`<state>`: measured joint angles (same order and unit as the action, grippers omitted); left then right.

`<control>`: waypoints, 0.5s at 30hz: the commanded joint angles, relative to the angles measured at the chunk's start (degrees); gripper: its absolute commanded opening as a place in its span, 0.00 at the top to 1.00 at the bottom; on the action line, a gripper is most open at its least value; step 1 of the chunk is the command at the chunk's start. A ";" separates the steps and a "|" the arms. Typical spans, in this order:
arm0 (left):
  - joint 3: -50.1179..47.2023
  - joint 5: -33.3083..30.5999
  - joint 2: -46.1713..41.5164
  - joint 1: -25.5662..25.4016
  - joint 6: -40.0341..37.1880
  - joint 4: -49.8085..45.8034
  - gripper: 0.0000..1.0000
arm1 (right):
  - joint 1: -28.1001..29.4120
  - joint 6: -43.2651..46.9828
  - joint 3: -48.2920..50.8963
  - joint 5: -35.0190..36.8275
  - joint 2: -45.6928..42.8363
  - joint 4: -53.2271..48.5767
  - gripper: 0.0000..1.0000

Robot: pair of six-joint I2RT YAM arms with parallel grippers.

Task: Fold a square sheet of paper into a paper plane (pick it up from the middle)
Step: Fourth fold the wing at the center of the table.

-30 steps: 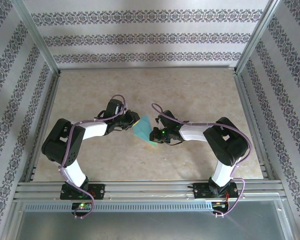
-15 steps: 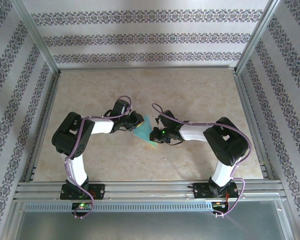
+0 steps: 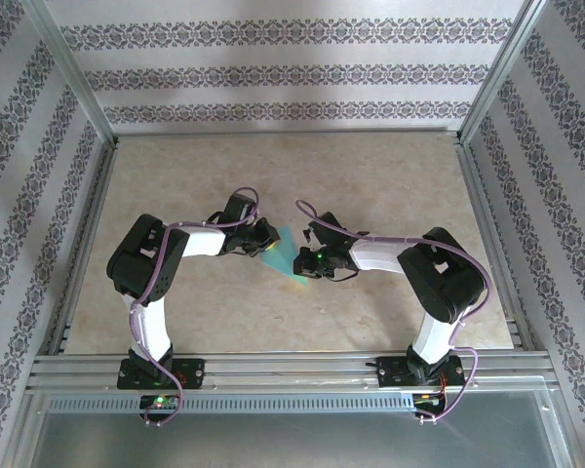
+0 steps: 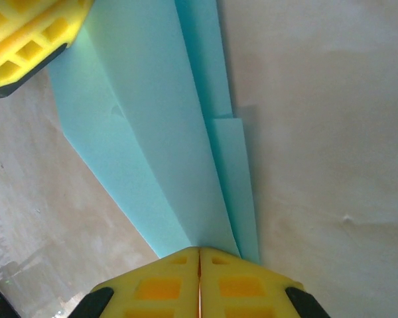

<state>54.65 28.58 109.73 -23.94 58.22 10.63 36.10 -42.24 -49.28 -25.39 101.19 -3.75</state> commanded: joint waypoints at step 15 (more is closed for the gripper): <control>2.09 -3.12 1.91 -0.41 -2.49 -10.00 0.89 | -0.20 4.97 -12.65 -1.90 6.31 -3.81 0.95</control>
<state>56.31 28.21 110.00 -23.97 57.21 7.38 36.12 -38.57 -60.66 -27.70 105.47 -5.85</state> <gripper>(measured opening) 0.107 0.057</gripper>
